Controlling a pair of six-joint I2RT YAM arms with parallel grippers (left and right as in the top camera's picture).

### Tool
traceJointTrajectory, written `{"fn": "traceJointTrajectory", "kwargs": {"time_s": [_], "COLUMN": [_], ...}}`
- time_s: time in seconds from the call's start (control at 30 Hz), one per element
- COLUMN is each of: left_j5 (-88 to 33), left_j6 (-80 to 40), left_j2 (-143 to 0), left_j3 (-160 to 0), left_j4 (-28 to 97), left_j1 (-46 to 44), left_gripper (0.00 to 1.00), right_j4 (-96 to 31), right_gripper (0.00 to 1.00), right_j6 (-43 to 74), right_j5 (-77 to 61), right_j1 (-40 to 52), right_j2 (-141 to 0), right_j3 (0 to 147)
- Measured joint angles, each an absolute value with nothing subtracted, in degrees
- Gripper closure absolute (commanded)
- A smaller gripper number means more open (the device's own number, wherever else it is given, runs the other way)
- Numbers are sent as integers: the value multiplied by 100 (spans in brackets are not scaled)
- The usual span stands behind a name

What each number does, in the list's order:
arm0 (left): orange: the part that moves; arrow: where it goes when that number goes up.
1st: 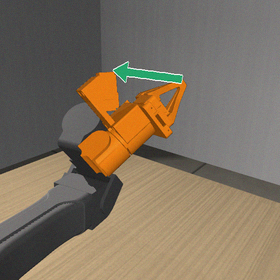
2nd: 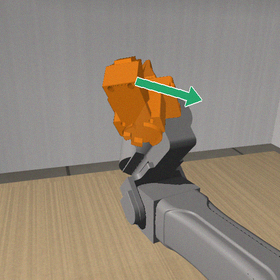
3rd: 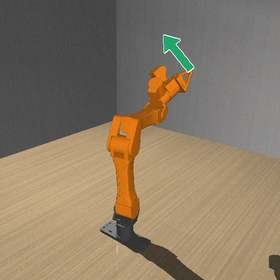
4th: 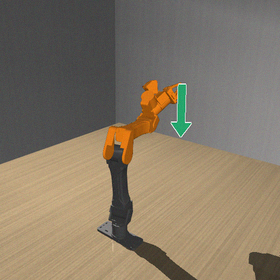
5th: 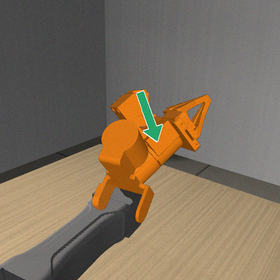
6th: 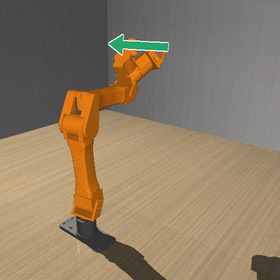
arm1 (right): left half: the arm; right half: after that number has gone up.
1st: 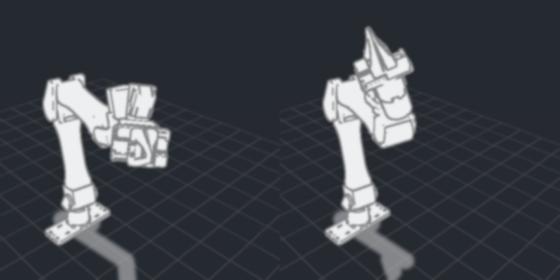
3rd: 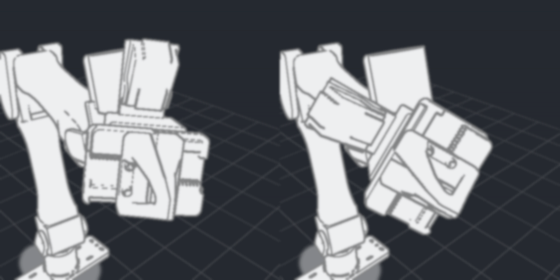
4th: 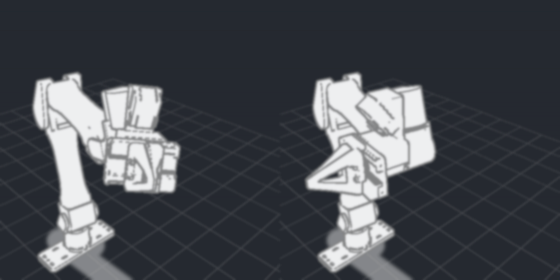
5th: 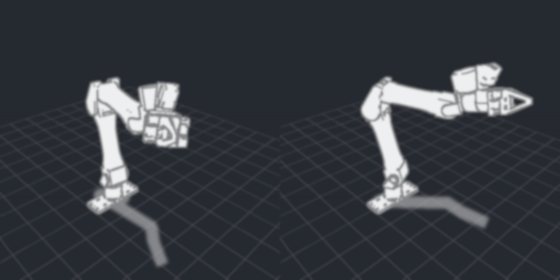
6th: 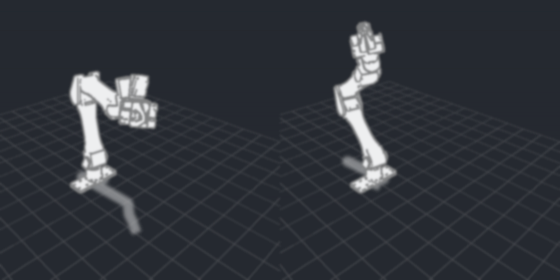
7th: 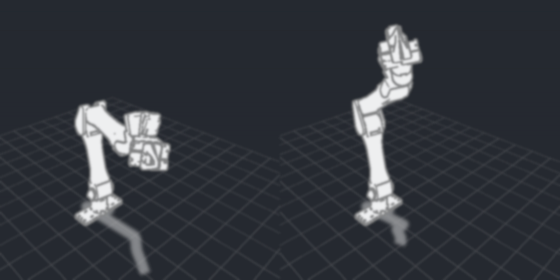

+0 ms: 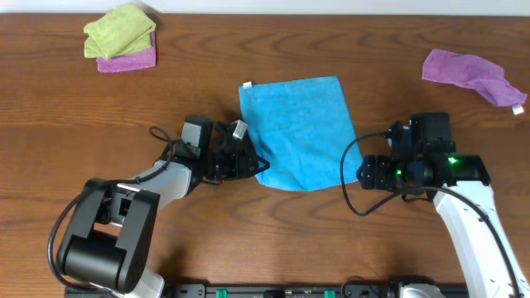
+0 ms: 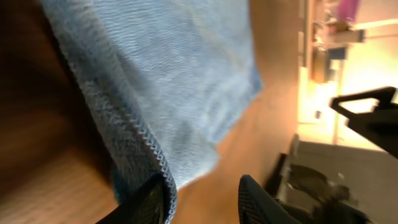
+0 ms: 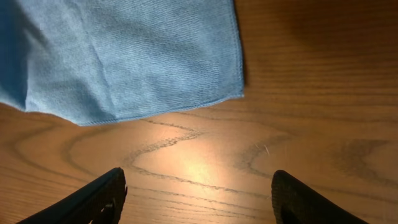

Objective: Fold the cloth

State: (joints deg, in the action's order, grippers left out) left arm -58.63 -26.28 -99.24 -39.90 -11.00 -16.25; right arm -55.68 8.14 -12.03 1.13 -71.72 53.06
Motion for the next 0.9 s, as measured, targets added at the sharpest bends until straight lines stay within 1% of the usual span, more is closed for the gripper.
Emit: {"fn": "traceJointTrajectory", "kwargs": {"time_s": [0.07, 0.2, 0.5, 0.6, 0.77, 0.8, 0.9], "left_j5": [-6084, -6427, -6700, -6663, -5892, -5767, -5474], "left_j6": [-2709, -2779, -2853, -2694, -1857, -1756, -1441], "left_j2": [-9924, -9924, -9924, -9924, -9924, -9926, -9926], "left_j3": [-4112, -4357, -4587, -4609, -4657, -4652, -4652], "left_j4": [-1098, -1103, -934, -408, 1562, 1708, 2014], "left_j1": [-1614, -1603, -1413, -1273, -1020, -1009, -1007], "left_gripper": [63, 63, 64, 64, 64, 64, 64], "right_j4": [-5568, -5570, -5570, -5568, -5566, -5566, -5533], "right_gripper": [24, 24, 24, 24, 24, 25, 31], "right_j6": [803, 792, 740, 733, 716, 711, 620], "right_j5": [-1205, -1205, -1203, -1205, -1216, -1238, -1435], "right_j1": [113, 113, 113, 113, 113, 113, 113], "right_j2": [-7172, -7172, -7172, -7172, -7172, -7172, -7172], "right_j3": [5306, 5306, 5306, 5306, 5306, 5306, 5306]}}
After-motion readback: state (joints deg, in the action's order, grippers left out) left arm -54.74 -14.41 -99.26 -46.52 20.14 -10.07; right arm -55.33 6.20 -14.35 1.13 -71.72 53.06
